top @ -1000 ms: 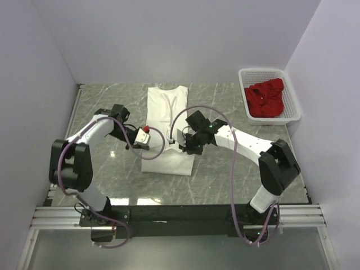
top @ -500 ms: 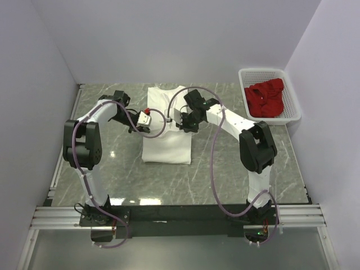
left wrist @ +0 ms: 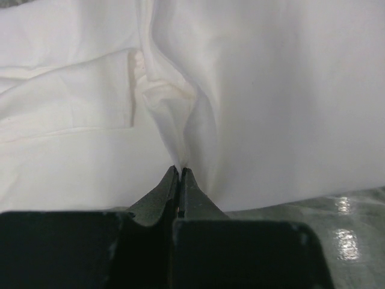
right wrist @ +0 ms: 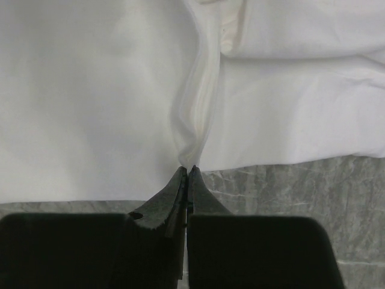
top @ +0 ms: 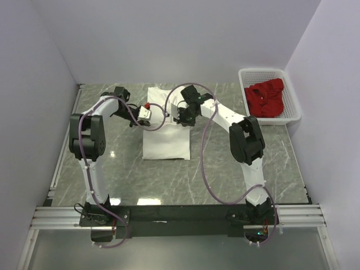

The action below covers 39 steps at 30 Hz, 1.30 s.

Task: Fold and stack the t-shirts
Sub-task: Fold the tshirt

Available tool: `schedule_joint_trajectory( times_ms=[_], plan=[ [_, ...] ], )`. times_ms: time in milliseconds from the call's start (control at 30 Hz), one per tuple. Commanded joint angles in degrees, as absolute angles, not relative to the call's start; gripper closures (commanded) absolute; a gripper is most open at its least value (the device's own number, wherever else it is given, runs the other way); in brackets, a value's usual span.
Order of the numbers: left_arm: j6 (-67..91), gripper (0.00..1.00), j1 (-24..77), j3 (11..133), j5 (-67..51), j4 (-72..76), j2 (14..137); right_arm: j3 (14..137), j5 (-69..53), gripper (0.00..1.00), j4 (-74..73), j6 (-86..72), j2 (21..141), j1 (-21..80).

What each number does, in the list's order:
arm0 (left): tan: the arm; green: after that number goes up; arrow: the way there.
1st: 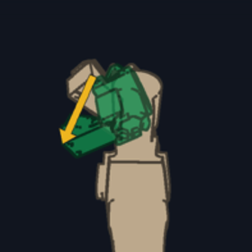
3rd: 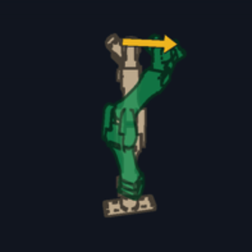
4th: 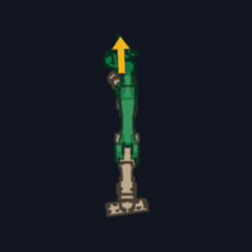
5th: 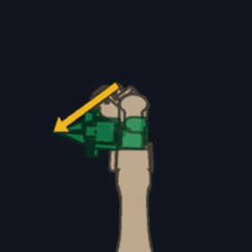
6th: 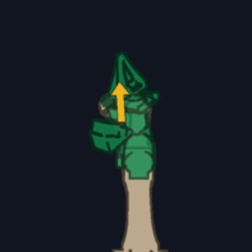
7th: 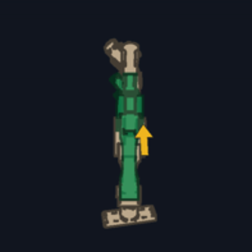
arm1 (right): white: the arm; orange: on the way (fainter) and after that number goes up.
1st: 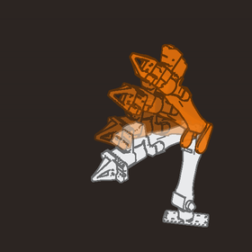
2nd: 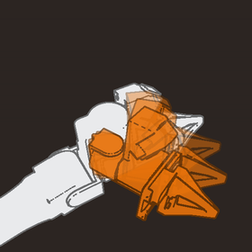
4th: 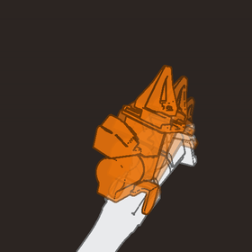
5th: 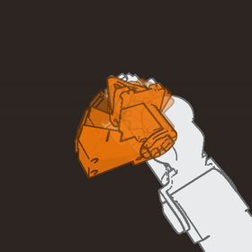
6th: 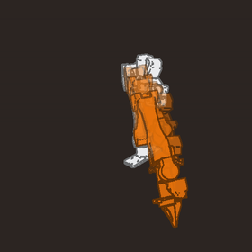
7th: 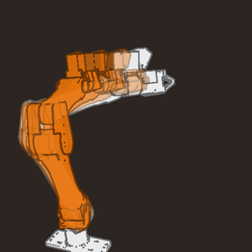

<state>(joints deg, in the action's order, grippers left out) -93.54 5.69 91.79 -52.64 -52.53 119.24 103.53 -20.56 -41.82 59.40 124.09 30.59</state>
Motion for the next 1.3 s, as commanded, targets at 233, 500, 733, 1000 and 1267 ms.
schedule_joint_trajectory(
  times_ms=[233, 500, 733, 1000, 1267],
  plan=[
    [-90.6, 0.99, 5.4, 93.2, -52.1, -47.7, 121.9, 104.7, -16.5, 1.00, -36.2, 58.8, 126.3, 29.5],
    [-86.4, 0.89, 4.5, 92.0, -50.5, -44.9, 121.0, 104.9, -14.8, 0.88, -34.0, 56.2, 126.7, 30.1],
    [-74.8, 0.43, -1.6, 89.7, -55.0, -42.2, 114.4, 106.0, -12.7, 0.50, -33.0, 49.4, 120.2, 27.8],
    [-77.2, 0.33, -3.6, 76.8, -58.1, -45.0, 100.8, 88.9, -20.6, 0.55, -36.8, 50.9, 103.3, 27.6],
    [-72.3, 0.37, 7.7, 56.6, -55.2, -31.7, 89.7, 76.3, -21.1, 0.69, -34.5, 47.6, 100.3, 34.7]
  ],
)
